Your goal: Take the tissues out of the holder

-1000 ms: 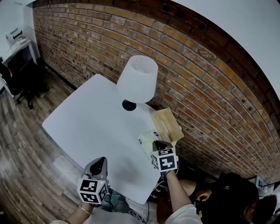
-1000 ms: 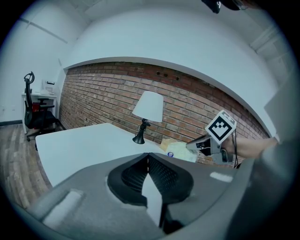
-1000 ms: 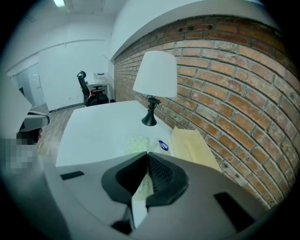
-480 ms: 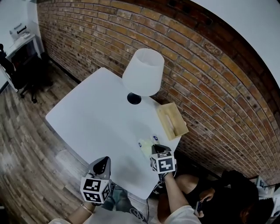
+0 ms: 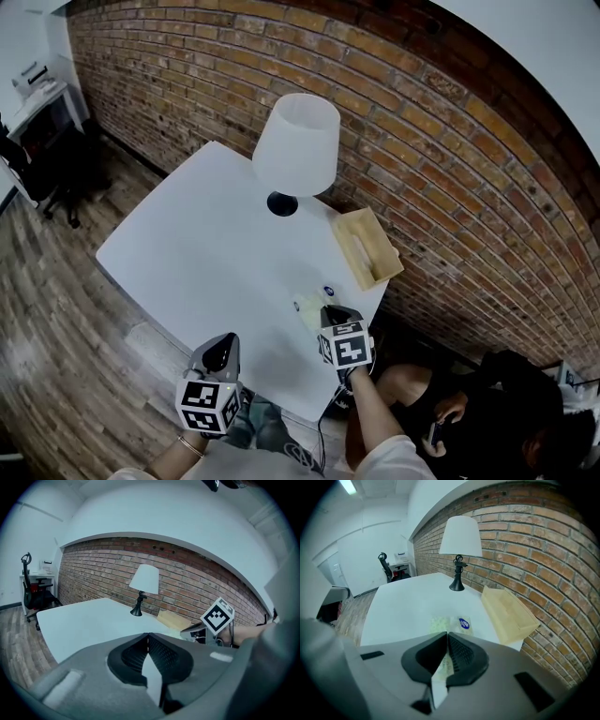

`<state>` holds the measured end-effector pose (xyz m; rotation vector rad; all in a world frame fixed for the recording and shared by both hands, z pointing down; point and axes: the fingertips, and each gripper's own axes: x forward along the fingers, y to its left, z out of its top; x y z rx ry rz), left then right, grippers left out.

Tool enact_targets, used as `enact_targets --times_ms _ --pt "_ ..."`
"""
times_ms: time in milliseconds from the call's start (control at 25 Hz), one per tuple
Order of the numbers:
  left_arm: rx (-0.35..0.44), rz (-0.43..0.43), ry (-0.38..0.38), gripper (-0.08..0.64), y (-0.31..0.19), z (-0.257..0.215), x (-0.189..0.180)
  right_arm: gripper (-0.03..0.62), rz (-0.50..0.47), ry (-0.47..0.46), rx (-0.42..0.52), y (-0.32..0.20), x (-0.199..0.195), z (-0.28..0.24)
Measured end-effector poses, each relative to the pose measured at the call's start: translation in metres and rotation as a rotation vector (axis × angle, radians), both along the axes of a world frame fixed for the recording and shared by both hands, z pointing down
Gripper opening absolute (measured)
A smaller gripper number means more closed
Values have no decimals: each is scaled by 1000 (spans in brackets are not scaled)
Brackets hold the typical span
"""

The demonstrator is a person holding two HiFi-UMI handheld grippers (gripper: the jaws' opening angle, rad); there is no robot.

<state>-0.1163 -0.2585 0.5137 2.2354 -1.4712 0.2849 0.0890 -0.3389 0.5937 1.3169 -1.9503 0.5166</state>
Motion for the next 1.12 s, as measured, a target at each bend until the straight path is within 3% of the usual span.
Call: enact_targets --times_ms 680,1120 --pt "25 62 1 9 -15 -13 30 17 11 -134 58 9 -4 -10" --pt "79 114 33 9 -27 -36 60 15 245 -233 164 34 39 -60"
